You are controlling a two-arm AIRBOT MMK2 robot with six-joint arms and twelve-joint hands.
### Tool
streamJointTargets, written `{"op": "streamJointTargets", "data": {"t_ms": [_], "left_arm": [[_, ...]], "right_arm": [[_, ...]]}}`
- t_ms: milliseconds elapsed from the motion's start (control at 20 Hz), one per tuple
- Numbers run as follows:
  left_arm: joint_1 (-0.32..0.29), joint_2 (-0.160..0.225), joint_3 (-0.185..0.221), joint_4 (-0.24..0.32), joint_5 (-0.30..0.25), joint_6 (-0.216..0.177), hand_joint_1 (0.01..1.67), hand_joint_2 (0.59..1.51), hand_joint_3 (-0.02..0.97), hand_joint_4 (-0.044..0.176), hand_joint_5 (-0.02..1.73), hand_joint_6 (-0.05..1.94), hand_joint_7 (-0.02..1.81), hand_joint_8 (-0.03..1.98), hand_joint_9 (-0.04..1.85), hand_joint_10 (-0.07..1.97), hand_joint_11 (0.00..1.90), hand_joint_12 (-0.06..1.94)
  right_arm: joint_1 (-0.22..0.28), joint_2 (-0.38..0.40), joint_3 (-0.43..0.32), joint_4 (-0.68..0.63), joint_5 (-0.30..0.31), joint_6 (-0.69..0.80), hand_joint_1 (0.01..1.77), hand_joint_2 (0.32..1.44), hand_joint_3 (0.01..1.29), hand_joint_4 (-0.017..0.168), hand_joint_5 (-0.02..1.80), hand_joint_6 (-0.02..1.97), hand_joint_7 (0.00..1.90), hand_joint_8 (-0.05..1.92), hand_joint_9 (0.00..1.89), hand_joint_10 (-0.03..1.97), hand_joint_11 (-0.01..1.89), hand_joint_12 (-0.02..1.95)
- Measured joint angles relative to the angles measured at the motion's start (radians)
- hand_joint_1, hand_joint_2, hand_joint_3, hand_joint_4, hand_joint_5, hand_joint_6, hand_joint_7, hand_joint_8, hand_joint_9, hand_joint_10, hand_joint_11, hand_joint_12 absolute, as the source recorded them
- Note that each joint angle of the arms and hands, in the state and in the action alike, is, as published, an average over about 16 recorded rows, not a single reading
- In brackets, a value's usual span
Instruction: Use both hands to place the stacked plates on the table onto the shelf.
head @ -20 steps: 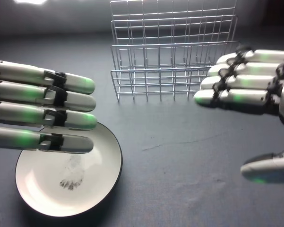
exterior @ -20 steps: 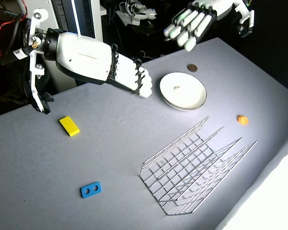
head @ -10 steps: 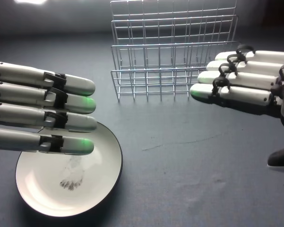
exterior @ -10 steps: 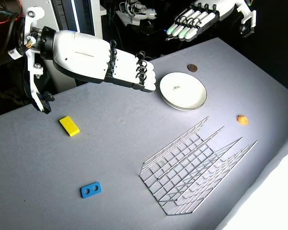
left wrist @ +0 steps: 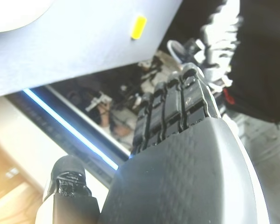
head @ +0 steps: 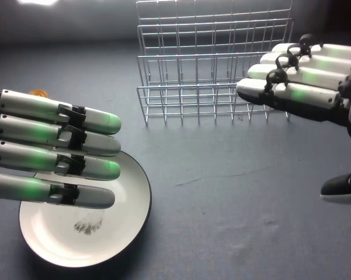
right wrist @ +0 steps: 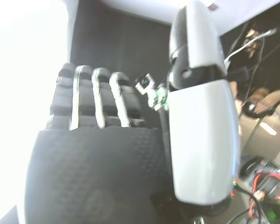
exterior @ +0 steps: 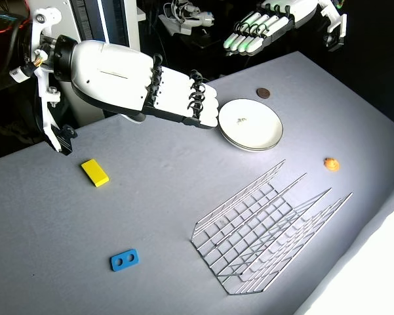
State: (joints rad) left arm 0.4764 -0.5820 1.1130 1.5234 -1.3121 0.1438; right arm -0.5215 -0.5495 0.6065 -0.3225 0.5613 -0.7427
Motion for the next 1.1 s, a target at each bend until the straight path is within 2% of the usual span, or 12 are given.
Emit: {"op": "streamJointTargets", "data": {"t_ms": [250, 550, 900, 1100], "left_arm": [[0.026, 0.0, -0.005, 0.027, 0.002, 0.001, 0.02, 1.098, 0.028, -0.002, 0.07, 0.0, 0.06, 0.01, 0.02, 0.01, 0.01, -0.01], [0.124, -0.007, -0.006, 0.038, 0.038, 0.037, 0.02, 1.112, 0.024, -0.002, 0.07, 0.0, 0.06, 0.01, 0.03, 0.01, 0.02, -0.01], [0.285, -0.021, -0.007, 0.016, 0.179, 0.088, 0.02, 1.114, 0.02, -0.002, 0.05, 0.0, 0.04, 0.01, 0.02, 0.01, 0.02, -0.01], [0.35, -0.032, -0.001, 0.015, 0.282, 0.095, 0.02, 1.104, 0.02, -0.002, 0.04, 0.0, 0.03, 0.01, 0.02, 0.01, 0.02, -0.01]], "right_arm": [[-0.009, -0.002, 0.001, 0.021, 0.02, -0.001, 1.13, 0.95, 0.02, 0.001, 0.02, 0.02, 0.01, 0.01, 0.01, 0.01, 0.02, 0.11], [-0.023, -0.003, 0.001, 0.022, 0.036, -0.002, 1.14, 0.95, 0.02, 0.001, 0.02, 0.02, 0.02, 0.01, 0.01, 0.0, 0.02, 0.2], [-0.036, -0.003, 0.001, 0.023, 0.056, -0.018, 1.15, 0.95, 0.02, 0.001, 0.02, 0.02, 0.02, 0.01, 0.01, 0.01, 0.01, 0.26], [-0.041, -0.003, 0.001, 0.022, 0.065, -0.022, 1.13, 0.95, 0.02, 0.001, 0.02, 0.02, 0.02, 0.01, 0.02, 0.01, 0.01, 0.29]]}}
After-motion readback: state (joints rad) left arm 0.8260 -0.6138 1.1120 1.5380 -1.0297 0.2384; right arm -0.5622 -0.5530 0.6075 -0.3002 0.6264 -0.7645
